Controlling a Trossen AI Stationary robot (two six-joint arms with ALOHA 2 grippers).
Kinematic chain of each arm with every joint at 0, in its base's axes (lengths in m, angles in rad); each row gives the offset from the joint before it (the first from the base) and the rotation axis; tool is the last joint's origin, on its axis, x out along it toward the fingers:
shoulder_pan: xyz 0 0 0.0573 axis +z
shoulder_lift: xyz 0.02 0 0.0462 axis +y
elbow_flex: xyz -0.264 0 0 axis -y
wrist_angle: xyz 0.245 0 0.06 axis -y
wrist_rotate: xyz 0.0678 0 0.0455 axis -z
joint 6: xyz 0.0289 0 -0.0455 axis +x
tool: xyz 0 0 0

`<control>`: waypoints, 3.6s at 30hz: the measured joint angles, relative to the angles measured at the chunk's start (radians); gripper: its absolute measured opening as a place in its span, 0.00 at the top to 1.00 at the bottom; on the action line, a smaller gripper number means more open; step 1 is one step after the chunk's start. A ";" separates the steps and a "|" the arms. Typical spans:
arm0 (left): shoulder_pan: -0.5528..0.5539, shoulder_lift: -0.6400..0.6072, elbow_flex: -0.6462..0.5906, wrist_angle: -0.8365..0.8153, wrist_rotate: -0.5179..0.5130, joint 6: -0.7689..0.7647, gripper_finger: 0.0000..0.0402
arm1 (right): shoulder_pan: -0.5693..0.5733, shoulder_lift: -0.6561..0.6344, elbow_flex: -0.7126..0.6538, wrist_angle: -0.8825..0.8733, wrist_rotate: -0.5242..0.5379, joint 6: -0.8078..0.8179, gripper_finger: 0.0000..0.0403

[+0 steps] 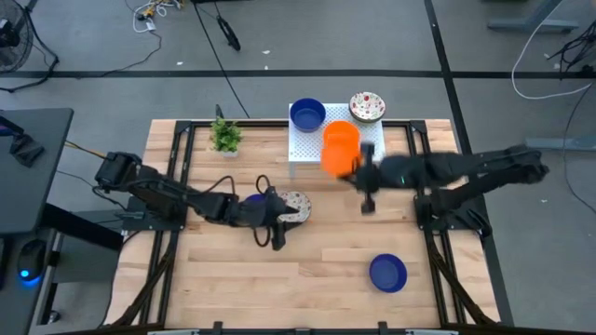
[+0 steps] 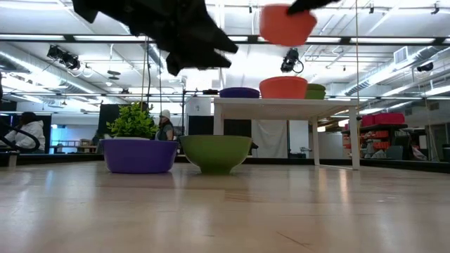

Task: Pick & Place Mini bowls
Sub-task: Stack the orange bowl on top of the other orange bowls on the shelf, then stack the white red patterned bowl on top of the other white red patterned bowls on the shelf

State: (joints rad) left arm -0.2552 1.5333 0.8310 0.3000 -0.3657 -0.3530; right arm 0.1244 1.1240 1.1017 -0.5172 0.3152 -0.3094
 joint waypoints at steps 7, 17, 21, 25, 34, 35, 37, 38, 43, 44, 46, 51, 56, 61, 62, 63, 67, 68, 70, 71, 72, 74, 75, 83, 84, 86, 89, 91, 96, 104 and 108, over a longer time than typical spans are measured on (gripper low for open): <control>-0.006 0.000 0.002 0.016 -0.032 0.026 0.54 | -0.330 0.046 0.014 -0.028 -0.245 -0.063 1.00; -0.006 0.000 0.002 0.005 -0.031 0.035 0.54 | -0.449 0.117 0.015 -0.023 -0.286 -0.074 0.99; -0.006 0.000 0.002 0.001 -0.031 0.035 0.54 | -0.472 0.147 0.015 -0.033 -0.299 -0.073 0.99; -0.007 0.000 0.002 0.000 -0.031 0.035 0.54 | -0.490 0.162 0.015 -0.036 -0.329 -0.066 0.99; -0.006 0.000 0.002 -0.001 -0.031 0.035 0.54 | -0.512 0.162 0.015 -0.064 -0.333 -0.047 0.92; -0.006 0.000 0.002 -0.001 -0.031 0.035 0.54 | -0.515 0.162 0.015 -0.070 -0.333 -0.047 0.90; -0.006 0.000 0.002 -0.004 -0.031 0.035 0.54 | -0.519 0.162 0.015 -0.074 -0.333 -0.039 0.86; -0.006 0.000 0.002 -0.006 -0.031 0.035 0.54 | -0.521 0.162 0.015 -0.075 -0.333 -0.037 0.83; -0.006 0.000 0.002 -0.007 -0.031 0.035 0.54 | -0.528 0.162 0.015 -0.068 -0.338 -0.028 0.70; -0.006 0.000 0.002 -0.007 -0.031 0.035 0.54 | -0.528 0.161 0.015 -0.066 -0.350 -0.028 0.67; -0.006 0.000 0.002 -0.007 -0.031 0.035 0.54 | -0.528 0.154 0.015 -0.064 -0.375 -0.027 0.62; -0.006 0.000 0.002 -0.008 -0.031 0.035 0.54 | -0.527 0.116 0.015 -0.062 -0.405 -0.016 0.55; -0.006 0.000 0.002 -0.018 -0.031 0.034 0.54 | -0.495 0.043 0.015 -0.050 -0.395 0.051 0.55; -0.006 0.000 0.002 -0.021 -0.031 0.034 0.54 | -0.337 -0.023 0.016 -0.088 -0.399 0.142 0.59; -0.006 0.000 0.002 -0.021 -0.031 0.035 0.54 | -0.279 -0.029 0.015 -0.095 -0.399 0.159 0.60; -0.006 0.000 0.002 -0.021 -0.031 0.034 0.54 | -0.221 -0.031 0.015 -0.101 -0.400 0.180 0.60; -0.007 0.000 0.002 -0.021 -0.011 0.034 0.54 | 0.020 -0.031 -0.030 -0.058 -0.377 0.250 0.64; -0.009 0.000 0.002 -0.021 -0.003 0.035 0.54 | 0.076 -0.030 -0.056 -0.028 -0.351 0.263 0.65; -0.017 0.001 0.002 -0.021 0.002 0.061 0.54 | 0.174 -0.030 -0.119 0.041 -0.295 0.292 0.66; -0.023 0.004 0.002 -0.020 0.001 0.080 0.54 | 0.213 -0.030 -0.155 0.078 -0.269 0.307 0.67; -0.029 0.007 0.002 -0.020 0.002 0.101 0.54 | 0.247 -0.030 -0.196 0.123 -0.241 0.322 0.68; -0.040 0.008 0.001 -0.023 0.003 0.130 0.54 | 0.291 -0.025 -0.289 0.245 -0.179 0.360 0.70; -0.045 0.008 0.001 -0.021 0.003 0.139 0.54 | 0.301 -0.014 -0.335 0.330 -0.159 0.371 0.70; -0.046 0.007 0.001 -0.021 -0.044 0.156 0.54 | 0.210 0.209 -0.432 0.662 -0.217 0.264 0.70; -0.044 0.007 0.001 -0.021 -0.047 0.156 0.54 | 0.194 0.242 -0.416 0.663 -0.227 0.236 0.68; -0.043 0.007 0.001 -0.021 -0.049 0.156 0.54 | 0.159 0.306 -0.377 0.664 -0.230 0.182 0.64; -0.043 0.007 0.001 -0.019 -0.049 0.156 0.54 | 0.107 0.394 -0.313 0.625 -0.229 0.091 0.57; -0.043 0.007 0.001 -0.021 -0.049 0.156 0.54 | 0.074 0.450 -0.267 0.577 -0.229 0.019 0.54; -0.043 0.007 0.001 -0.023 -0.049 0.156 0.54 | 0.004 0.573 -0.155 0.472 -0.277 -0.131 0.52; -0.044 0.007 0.001 -0.029 -0.031 0.155 0.54 | -0.059 0.701 -0.054 0.377 -0.311 -0.236 0.62; -0.044 0.007 0.001 -0.029 -0.030 0.155 0.54 | -0.072 0.717 -0.053 0.370 -0.355 -0.249 0.70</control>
State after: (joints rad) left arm -0.2988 1.5406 0.8322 0.2710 -0.3962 -0.1978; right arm 0.0525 1.8408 1.0485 -0.1469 -0.0399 -0.5583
